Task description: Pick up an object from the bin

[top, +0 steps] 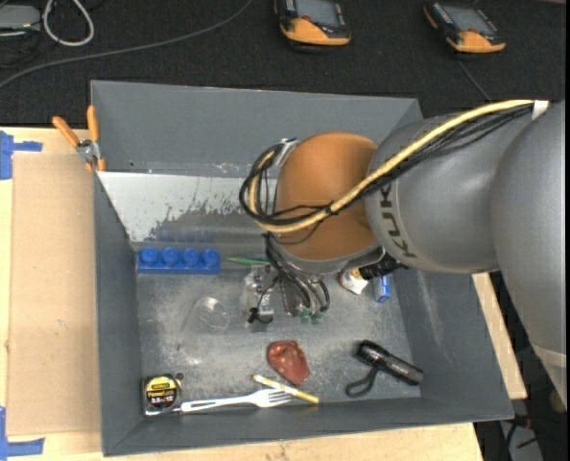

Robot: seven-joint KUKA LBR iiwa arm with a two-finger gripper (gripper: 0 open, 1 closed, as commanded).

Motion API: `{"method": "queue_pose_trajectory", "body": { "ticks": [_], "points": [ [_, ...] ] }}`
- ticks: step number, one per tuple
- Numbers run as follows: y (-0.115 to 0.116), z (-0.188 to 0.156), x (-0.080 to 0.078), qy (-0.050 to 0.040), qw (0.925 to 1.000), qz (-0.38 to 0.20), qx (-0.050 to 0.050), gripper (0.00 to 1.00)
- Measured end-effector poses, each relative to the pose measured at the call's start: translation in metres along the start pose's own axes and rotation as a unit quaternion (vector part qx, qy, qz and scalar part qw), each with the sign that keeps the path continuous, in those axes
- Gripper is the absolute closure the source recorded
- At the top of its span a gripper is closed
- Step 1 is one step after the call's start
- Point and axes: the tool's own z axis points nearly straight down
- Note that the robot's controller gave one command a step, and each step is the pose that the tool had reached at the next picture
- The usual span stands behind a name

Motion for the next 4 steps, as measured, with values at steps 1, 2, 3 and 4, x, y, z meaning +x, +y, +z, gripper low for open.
{"method": "queue_pose_trajectory", "body": {
  "ticks": [1, 2, 3, 4],
  "points": [
    [-0.071, 0.058, -0.055, -0.003, 0.9993, 0.036, -0.001, 1.0],
    [-0.072, 0.079, -0.062, -0.0048, 0.9998, 0.017, -0.002, 1.0],
    [-0.005, 0.069, -0.041, -0.0017, 0.9999, 0.016, -0.001, 1.0],
    [0.03, 0.077, -0.069, -0.0069, 0.9994, -0.034, -0.002, 1.0]
  ]
}}
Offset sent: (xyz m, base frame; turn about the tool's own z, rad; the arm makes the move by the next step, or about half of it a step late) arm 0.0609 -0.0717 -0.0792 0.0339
